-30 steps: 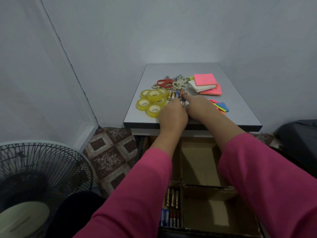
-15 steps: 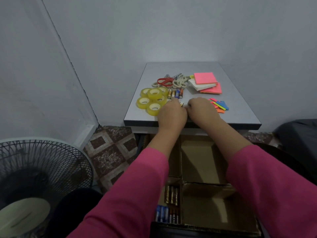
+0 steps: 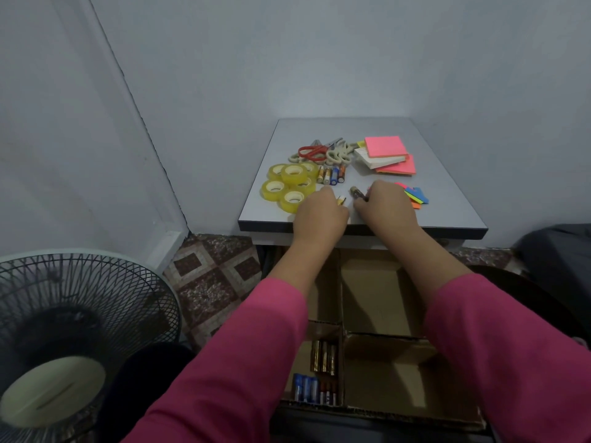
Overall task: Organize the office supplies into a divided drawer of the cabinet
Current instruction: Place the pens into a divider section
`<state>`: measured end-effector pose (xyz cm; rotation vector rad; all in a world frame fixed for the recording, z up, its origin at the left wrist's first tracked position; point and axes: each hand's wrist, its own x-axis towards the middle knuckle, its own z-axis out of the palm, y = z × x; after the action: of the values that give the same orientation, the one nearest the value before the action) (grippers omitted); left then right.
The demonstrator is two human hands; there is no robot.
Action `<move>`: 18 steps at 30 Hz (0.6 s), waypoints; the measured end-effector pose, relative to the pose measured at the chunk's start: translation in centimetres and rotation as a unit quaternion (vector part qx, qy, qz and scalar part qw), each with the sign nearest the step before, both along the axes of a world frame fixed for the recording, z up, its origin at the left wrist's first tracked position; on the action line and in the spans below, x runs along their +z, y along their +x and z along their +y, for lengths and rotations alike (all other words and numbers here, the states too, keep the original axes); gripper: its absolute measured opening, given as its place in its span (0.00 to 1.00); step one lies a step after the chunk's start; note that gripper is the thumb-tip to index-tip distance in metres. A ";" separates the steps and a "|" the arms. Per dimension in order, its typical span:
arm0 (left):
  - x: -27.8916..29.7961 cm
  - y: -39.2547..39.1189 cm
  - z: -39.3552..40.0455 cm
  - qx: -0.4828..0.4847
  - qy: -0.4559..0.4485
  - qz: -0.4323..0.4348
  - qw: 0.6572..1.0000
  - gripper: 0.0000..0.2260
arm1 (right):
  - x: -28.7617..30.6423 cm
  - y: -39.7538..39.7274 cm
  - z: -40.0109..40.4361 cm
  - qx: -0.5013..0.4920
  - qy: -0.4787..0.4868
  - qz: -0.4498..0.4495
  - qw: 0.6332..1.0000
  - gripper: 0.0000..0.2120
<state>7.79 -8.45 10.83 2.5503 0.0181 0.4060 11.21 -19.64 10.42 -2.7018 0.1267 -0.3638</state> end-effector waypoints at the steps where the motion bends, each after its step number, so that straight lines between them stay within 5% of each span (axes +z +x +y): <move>1: 0.0 -0.3 0.2 -0.005 -0.018 0.004 1.000 0.07 | 0.1 -0.6 0.0 0.006 0.016 -0.006 1.000 0.09; 6: -0.9 -4.0 2.4 -0.023 -0.152 0.023 0.988 0.07 | -0.3 -6.5 -0.2 0.059 0.192 -0.087 0.976 0.06; 10: -2.0 -9.2 5.5 -0.071 -0.279 0.169 0.943 0.04 | -2.9 -12.1 -0.6 0.093 0.317 -0.031 0.943 0.03; 15: -5.2 -12.7 7.6 -0.034 -0.248 0.402 0.881 0.04 | -7.2 -15.3 -0.3 0.114 0.323 0.122 0.932 0.04; 18: -8.6 -13.1 7.3 0.014 -0.119 0.402 0.908 0.08 | -8.2 -15.6 -0.3 0.122 0.317 0.167 0.926 0.04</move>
<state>-5.32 -1.17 2.23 2.2945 0.3821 -0.6237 -4.38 -19.90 2.23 -2.0745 -0.0020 0.1930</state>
